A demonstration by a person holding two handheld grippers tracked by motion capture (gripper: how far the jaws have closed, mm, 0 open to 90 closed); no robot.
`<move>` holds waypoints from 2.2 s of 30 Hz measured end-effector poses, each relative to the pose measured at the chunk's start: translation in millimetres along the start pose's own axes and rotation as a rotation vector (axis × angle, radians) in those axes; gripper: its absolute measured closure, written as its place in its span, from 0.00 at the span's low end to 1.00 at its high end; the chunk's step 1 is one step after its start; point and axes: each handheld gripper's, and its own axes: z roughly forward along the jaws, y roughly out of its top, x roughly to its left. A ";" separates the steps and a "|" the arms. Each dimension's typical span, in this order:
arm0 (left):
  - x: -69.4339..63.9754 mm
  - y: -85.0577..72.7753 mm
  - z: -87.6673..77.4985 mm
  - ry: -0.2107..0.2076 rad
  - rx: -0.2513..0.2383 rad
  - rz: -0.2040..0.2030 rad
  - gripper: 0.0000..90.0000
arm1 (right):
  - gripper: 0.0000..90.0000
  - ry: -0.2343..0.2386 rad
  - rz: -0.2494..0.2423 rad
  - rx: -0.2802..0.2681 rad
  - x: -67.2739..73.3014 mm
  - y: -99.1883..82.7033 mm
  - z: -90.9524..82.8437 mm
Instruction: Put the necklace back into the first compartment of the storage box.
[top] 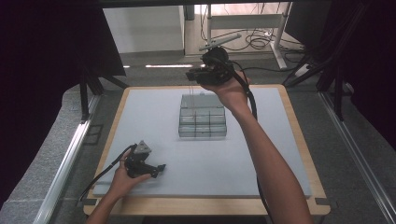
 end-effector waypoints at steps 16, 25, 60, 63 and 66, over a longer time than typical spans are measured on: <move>0.1 -0.1 0.2 -0.002 -0.001 0.002 0.03 | 0.85 -0.034 0.073 -0.030 -13.4 10.9 33.9; 0.2 0.0 0.1 -0.003 0.000 0.001 0.03 | 0.85 -0.058 0.108 -0.032 -25.5 9.5 56.2; 0.4 0.1 0.2 -0.001 -0.001 0.003 0.03 | 0.85 -0.080 0.203 0.136 -51.9 -59.8 133.8; 0.4 0.1 0.2 -0.001 -0.001 0.003 0.03 | 0.85 -0.082 0.212 0.152 -52.9 -67.1 137.9; 0.4 0.0 0.2 -0.001 -0.001 0.002 0.03 | 0.85 -0.084 0.209 0.167 -54.1 -74.5 142.4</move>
